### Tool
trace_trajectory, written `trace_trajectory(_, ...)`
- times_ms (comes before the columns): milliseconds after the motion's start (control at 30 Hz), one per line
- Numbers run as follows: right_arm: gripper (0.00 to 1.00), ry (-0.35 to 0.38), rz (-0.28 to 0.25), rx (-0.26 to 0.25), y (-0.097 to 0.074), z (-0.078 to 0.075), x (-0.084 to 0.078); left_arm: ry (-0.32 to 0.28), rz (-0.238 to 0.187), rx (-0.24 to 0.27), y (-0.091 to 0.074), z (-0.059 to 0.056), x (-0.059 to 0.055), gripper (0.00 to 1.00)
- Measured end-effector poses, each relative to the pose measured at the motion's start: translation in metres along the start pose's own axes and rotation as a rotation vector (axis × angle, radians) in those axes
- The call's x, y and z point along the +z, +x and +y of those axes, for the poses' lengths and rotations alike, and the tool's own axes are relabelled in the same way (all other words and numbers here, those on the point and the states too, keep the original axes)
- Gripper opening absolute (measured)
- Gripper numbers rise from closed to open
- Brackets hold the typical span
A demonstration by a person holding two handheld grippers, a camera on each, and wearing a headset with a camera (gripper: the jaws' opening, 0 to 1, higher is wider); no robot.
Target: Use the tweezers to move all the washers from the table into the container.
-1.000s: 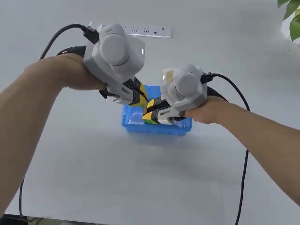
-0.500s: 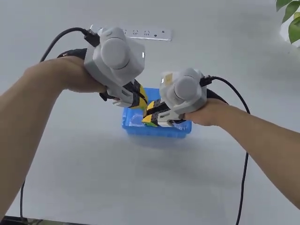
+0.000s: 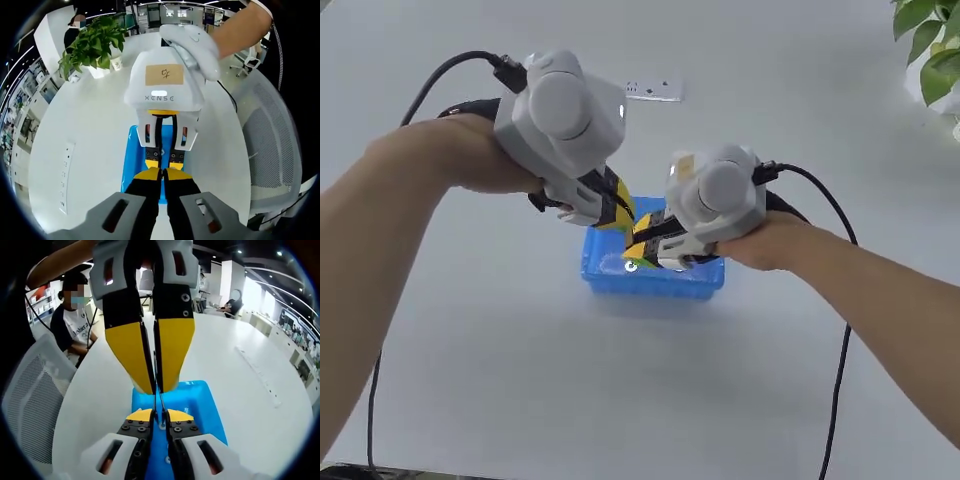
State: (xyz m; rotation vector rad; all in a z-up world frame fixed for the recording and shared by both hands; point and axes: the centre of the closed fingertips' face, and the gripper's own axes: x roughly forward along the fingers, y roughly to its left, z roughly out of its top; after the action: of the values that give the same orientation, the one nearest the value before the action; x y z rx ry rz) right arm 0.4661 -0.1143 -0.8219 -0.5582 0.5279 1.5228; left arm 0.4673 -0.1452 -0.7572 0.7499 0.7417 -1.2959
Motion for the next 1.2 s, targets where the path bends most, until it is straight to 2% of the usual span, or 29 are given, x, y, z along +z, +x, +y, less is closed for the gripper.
trace_trajectory(133, 0.11, -0.01, -0.026, -0.021, -0.01, 0.004, 0.01, -0.004, -0.026, 0.001, -0.012, -0.004, 0.009, 0.05)
trace_trajectory(333, 0.11, -0.013, -0.044, -0.037, -0.023, 0.013, 0.019, -0.011, -0.043, -0.006, -0.024, -0.013, 0.017, 0.05)
trace_trajectory(633, 0.09, -0.029, -0.036, -0.035, -0.035, 0.035, 0.02, -0.008, -0.039, -0.028, -0.032, -0.035, 0.018, 0.05)
trace_trajectory(867, 0.08, -0.053, -0.006, -0.035, -0.042, 0.048, 0.012, 0.003, -0.046, -0.032, -0.027, -0.051, 0.017, 0.05)
trace_trajectory(1200, 0.07, -0.065, 0.043, -0.011, -0.047, 0.07, -0.006, 0.018, -0.043, -0.049, -0.013, -0.073, 0.01, 0.05)
